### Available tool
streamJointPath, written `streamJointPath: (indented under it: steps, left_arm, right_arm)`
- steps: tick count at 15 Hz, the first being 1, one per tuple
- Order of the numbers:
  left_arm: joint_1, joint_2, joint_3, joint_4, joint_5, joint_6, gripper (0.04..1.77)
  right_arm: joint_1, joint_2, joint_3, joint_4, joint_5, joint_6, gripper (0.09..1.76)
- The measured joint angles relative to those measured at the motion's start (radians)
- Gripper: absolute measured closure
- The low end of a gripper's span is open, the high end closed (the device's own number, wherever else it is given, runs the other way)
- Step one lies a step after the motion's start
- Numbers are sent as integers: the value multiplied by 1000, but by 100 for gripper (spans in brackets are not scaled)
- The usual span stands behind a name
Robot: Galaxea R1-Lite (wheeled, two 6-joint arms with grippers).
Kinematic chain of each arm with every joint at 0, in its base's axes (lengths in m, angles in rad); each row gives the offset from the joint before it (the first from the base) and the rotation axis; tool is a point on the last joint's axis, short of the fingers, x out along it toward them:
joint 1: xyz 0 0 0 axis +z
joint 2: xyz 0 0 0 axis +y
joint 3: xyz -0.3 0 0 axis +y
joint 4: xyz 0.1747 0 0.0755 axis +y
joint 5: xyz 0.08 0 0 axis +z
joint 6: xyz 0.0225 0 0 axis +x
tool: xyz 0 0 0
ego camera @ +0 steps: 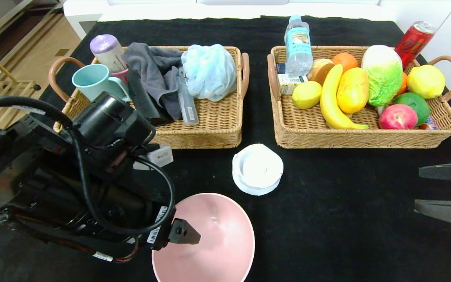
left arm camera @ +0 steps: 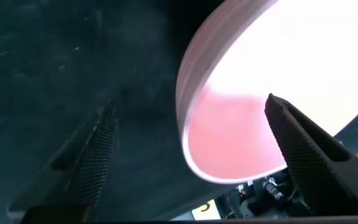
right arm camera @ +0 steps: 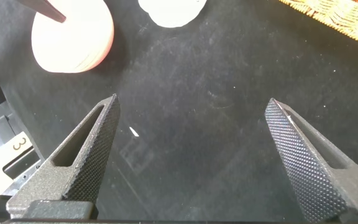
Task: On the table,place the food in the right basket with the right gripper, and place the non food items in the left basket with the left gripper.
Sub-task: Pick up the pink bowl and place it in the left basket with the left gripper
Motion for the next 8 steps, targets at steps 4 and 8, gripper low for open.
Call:
streamJointPath:
  steps: [4, 8]
  left_arm:
    - [-7, 25, 26, -26, 0, -19, 9]
    - [-11, 41, 42, -27, 0, -37, 9]
  right_arm:
    - [0, 0, 0, 0, 0, 0, 14]
    - [0, 1, -1, 0, 0, 0, 14]
